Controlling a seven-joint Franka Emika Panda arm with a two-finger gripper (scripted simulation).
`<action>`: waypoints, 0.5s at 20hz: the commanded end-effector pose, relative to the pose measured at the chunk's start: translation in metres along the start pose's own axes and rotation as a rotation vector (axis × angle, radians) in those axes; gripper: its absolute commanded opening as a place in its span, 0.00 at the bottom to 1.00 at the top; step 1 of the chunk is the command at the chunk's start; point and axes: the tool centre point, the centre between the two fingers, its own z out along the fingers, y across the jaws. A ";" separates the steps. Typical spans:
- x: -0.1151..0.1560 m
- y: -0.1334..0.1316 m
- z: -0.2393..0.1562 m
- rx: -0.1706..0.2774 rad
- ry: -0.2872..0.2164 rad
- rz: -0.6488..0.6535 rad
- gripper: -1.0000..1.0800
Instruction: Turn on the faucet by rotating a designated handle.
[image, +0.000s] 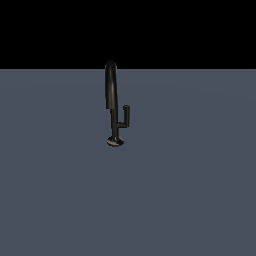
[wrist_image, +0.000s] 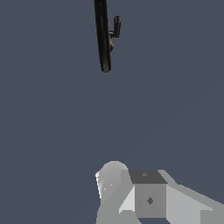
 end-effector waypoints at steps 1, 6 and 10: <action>0.000 0.000 0.000 0.000 0.000 0.000 0.00; 0.003 -0.001 0.000 0.008 -0.008 0.007 0.00; 0.011 -0.003 0.001 0.025 -0.026 0.024 0.00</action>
